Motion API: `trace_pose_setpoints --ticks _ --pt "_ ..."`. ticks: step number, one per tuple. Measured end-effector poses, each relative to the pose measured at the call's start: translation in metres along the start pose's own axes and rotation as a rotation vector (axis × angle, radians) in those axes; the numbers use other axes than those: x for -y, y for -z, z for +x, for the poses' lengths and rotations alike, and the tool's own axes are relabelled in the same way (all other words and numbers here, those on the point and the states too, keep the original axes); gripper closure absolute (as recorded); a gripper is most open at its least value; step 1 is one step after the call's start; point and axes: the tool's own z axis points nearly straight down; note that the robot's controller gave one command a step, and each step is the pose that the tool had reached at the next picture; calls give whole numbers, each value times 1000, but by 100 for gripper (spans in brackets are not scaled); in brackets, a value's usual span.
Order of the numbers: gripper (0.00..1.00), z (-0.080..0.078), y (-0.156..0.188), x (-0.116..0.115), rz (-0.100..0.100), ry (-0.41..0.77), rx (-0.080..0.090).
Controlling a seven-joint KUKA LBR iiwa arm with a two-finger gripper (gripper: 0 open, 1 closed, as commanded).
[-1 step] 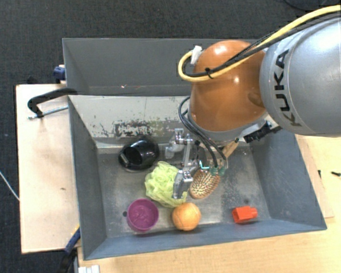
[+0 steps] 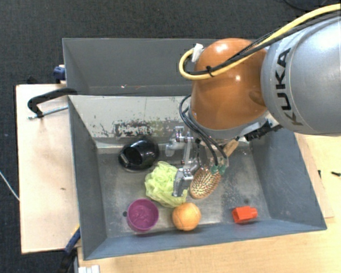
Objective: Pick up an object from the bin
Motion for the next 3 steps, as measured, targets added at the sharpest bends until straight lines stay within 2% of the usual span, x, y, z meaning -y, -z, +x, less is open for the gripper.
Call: trace_pose_setpoints --ticks 1,2,3 --pt "0 -11 -48 4 0 -120 2" --pt "0 -48 -76 15 -1 -331 2" --pt "0 -39 -106 12 0 -131 -1"
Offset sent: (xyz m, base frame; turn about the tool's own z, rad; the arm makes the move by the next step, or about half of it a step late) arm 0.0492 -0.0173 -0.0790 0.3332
